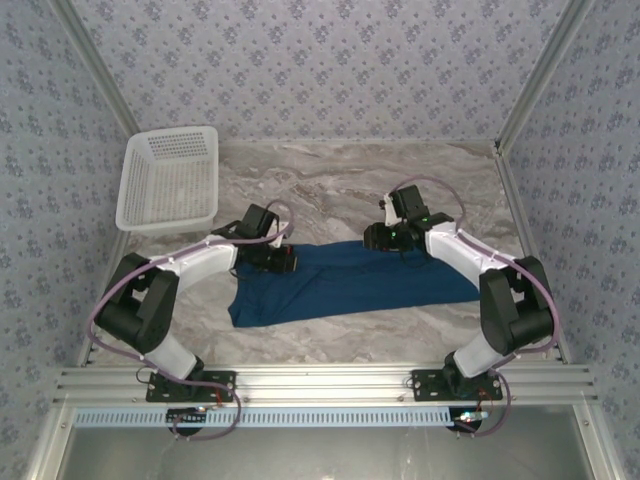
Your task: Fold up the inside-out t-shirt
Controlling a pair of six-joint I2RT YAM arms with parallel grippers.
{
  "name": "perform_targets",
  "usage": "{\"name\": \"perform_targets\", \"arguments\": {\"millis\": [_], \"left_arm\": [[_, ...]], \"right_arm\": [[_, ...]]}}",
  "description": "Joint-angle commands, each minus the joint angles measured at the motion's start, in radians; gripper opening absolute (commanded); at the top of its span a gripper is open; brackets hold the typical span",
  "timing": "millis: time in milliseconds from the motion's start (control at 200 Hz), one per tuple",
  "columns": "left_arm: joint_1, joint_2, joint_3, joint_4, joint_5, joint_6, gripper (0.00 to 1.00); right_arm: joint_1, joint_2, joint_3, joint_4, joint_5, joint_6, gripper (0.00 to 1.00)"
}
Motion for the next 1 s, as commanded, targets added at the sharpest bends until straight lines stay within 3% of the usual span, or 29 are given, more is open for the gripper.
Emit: {"name": "perform_targets", "arguments": {"millis": [0,235,325,390,490,685,809,994], "left_arm": [[-0.086,-0.029,0.059,-0.009,0.041,-0.056,0.00],[-0.319,0.091,0.167,0.041,0.072,-0.135,0.00],[-0.347,0.095,0.200,-0.024,-0.012,-0.093,0.02],[-0.317,0.061,0.176,-0.047,-0.081,-0.082,0.06],[-0.213,-0.007,0.116,-0.081,-0.143,-0.067,0.22],[-0.039,-0.088,0.002,-0.097,-0.179,-0.039,0.45],[0.028,-0.087,-0.046,-0.077,-0.161,-0.045,0.52],[0.034,-0.013,-0.020,-0.076,-0.118,-0.037,0.53]], "right_arm": [[-0.026,-0.045,0.006,-0.063,0.023,-0.031,0.47],[-0.104,-0.087,0.002,-0.109,0.033,-0.045,0.47],[-0.114,-0.096,-0.008,-0.108,0.021,-0.043,0.47],[-0.114,-0.098,-0.016,-0.108,0.021,-0.044,0.47],[-0.114,-0.098,-0.027,-0.104,0.018,-0.044,0.47],[-0.116,-0.094,-0.047,-0.076,0.009,-0.038,0.47],[-0.114,-0.082,-0.037,-0.079,0.006,-0.041,0.47],[-0.113,-0.071,-0.023,-0.073,0.011,-0.038,0.48]]}}
